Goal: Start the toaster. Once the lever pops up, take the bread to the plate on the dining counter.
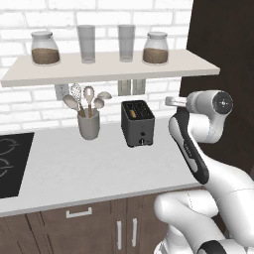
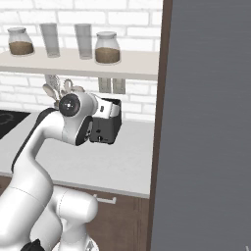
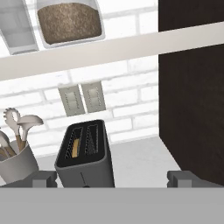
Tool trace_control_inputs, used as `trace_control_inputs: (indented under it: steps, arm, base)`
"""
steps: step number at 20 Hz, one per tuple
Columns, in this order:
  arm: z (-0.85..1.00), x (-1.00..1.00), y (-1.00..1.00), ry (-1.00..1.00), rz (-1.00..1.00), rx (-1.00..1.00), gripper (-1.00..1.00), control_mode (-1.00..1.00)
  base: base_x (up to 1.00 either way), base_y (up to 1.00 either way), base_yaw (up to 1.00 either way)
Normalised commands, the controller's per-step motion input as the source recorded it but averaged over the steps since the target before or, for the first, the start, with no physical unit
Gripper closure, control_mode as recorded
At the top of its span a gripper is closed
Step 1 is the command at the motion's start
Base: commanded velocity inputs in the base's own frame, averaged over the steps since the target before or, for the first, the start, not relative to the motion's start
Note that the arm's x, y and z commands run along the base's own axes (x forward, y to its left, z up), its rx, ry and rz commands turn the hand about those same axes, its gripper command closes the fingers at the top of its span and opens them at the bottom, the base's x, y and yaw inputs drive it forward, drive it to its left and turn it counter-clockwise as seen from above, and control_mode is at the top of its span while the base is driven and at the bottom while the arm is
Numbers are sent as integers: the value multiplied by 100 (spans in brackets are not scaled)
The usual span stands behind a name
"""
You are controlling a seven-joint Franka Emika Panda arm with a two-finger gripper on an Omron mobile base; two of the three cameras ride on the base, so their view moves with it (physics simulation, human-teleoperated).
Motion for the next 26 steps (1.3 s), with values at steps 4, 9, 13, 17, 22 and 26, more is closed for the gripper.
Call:
trace_control_inputs:
  steps: [4, 9, 13, 17, 22, 26]
  arm:
    - [0, 0, 0, 0, 0, 0, -100, -100]
    - [0, 0, 0, 0, 0, 0, -100, -100]
    - [0, 0, 0, 0, 0, 0, -100, -100]
    - [0, 0, 0, 0, 0, 0, -100, -100]
    - [0, 0, 0, 0, 0, 0, -100, -100]
    - [0, 0, 0, 0, 0, 0, -100, -100]
  base:
    - [0, 0, 0]
    - [0, 0, 0]
    - [0, 0, 0]
    - [0, 0, 0]
    - [0, 0, 0]
    - [0, 0, 0]
